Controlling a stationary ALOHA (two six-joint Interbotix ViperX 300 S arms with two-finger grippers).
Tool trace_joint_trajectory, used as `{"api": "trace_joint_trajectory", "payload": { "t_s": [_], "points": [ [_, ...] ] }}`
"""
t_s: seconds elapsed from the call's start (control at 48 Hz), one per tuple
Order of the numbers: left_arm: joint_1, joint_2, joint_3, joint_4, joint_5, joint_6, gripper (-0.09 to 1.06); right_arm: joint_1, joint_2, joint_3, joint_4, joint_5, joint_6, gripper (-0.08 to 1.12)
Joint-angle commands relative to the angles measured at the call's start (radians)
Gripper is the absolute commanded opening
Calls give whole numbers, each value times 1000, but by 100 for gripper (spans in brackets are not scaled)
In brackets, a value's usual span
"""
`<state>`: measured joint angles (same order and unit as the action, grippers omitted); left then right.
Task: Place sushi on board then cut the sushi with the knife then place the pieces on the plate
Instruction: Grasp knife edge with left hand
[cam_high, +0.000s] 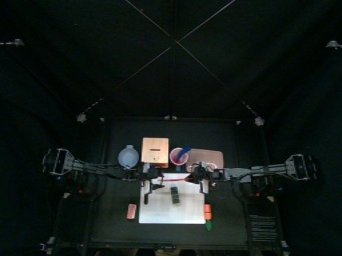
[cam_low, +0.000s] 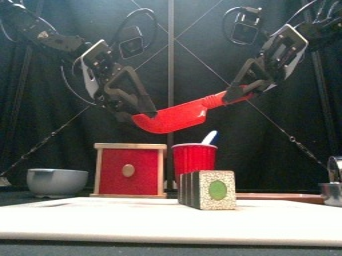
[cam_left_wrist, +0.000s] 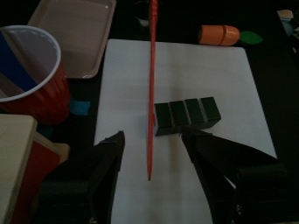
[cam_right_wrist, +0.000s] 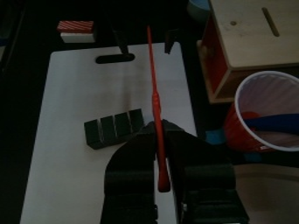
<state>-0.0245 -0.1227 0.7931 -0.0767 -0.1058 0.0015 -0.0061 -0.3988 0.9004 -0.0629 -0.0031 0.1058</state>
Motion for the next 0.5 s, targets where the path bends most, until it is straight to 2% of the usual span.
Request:
{"api": "trace_joint_trajectory", "payload": {
  "t_s": [0.021,0.354,0.5],
  "points": [
    [3,-8,-23,3,-2,2,82,0,-6,-15,0,-9,2,34],
    [3,2,-21,3,-2,2,48,-5,-5,-17,2,-11,2,34],
    [-5,14,-20,2,-2,0,39,9,9,-9,17,-11,6,34]
  ]
}}
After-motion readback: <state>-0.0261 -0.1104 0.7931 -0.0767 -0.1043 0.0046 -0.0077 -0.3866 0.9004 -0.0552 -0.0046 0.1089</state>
